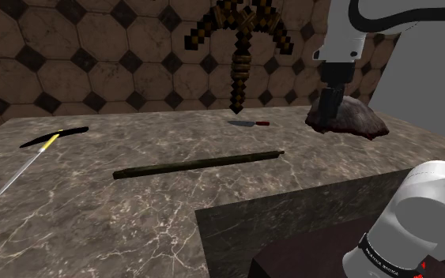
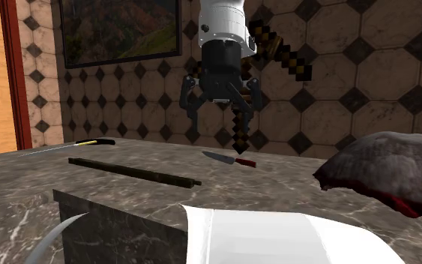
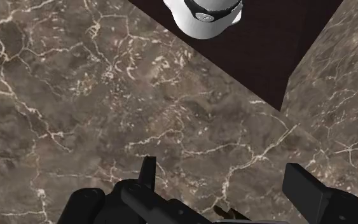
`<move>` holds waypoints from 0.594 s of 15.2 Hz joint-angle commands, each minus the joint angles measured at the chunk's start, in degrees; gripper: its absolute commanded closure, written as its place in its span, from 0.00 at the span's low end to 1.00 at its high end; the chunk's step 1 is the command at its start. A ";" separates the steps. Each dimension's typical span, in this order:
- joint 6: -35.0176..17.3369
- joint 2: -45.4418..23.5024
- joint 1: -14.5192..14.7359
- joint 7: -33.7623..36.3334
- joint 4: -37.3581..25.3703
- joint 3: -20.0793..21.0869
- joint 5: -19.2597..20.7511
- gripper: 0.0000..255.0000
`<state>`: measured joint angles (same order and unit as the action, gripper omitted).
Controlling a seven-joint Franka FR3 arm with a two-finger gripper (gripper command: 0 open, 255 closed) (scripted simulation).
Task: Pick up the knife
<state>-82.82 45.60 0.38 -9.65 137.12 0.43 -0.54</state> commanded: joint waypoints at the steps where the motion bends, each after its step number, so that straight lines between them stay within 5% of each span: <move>1: 0.00 0.00 0.00 0.00 0.00 0.00 0.00 0.00; 9: -11.19 -14.81 3.41 -19.43 -5.30 -6.56 5.93 0.00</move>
<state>-92.64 32.71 3.40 -26.27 132.72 -5.25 4.70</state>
